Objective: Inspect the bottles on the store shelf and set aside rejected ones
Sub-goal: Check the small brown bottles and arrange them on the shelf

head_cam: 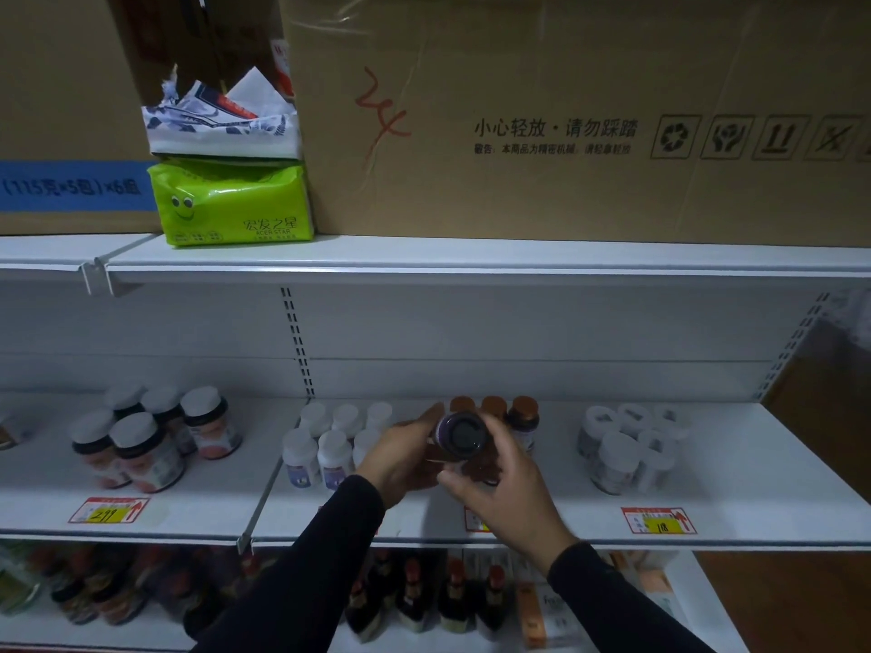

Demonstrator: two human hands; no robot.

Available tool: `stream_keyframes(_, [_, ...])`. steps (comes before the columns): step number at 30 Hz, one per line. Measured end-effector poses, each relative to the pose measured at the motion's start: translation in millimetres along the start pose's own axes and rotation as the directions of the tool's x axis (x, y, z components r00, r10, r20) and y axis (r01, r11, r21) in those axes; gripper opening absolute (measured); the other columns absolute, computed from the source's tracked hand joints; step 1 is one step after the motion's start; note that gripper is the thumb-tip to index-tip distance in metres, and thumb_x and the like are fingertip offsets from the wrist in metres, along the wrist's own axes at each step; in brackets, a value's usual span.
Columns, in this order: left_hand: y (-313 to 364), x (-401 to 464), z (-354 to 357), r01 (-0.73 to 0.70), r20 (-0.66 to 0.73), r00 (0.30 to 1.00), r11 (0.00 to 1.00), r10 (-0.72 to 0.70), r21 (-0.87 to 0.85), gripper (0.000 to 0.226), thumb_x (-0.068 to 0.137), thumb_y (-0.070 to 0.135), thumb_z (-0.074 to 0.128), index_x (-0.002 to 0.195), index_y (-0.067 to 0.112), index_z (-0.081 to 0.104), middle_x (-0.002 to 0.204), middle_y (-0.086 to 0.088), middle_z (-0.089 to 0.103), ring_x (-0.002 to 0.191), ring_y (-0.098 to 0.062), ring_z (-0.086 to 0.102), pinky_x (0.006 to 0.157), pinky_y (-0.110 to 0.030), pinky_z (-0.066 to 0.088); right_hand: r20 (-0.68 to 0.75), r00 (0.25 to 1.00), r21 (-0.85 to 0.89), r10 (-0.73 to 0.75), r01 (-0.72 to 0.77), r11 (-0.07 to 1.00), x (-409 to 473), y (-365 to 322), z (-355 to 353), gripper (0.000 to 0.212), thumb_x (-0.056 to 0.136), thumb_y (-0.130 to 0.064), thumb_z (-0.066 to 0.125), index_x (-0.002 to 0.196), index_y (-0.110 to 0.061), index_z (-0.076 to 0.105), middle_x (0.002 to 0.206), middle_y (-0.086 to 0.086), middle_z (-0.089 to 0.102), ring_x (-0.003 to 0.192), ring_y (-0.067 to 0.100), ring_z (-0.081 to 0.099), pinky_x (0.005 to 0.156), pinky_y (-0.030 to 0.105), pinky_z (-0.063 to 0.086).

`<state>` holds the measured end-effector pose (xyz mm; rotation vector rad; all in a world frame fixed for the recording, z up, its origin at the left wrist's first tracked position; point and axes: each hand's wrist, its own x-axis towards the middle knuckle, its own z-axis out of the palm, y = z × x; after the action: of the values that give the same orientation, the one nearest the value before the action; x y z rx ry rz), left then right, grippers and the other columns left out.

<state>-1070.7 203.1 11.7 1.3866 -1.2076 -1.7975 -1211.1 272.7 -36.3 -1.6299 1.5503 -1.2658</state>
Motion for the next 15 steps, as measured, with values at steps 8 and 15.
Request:
stream_keyframes(8, [4.3,2.8,-2.7,-0.187,-0.008,0.982,0.973,0.188,-0.132,0.032,0.089,0.030,0.069,0.113,0.009,0.065,0.098,-0.011,0.075,0.083,-0.024,0.072,0.069,-0.034,0.057,0.017,1.000,0.015,-0.001,0.001,1.000,-2.9,-1.8,-3.6,0.075,0.080,-0.050,0.073,0.143,-0.039,0.034,0.135,-0.014,0.052,0.119,-0.002,0.054,0.098,0.023,0.050])
stream_keyframes(15, [13.9,-5.9,-4.5,-0.576,0.256,0.814,0.782,0.521,0.240,0.052,0.065,0.009,0.083,0.111,0.028,0.066,0.111,0.004,0.072,0.107,-0.015,0.066,0.096,-0.035,0.052,0.008,1.000,0.068,0.029,-0.030,0.997,7.4,-2.1,-10.3,0.061,0.085,-0.030,0.075,0.134,-0.041,0.041,0.123,-0.022,0.059,0.113,-0.008,0.056,0.089,0.011,0.047])
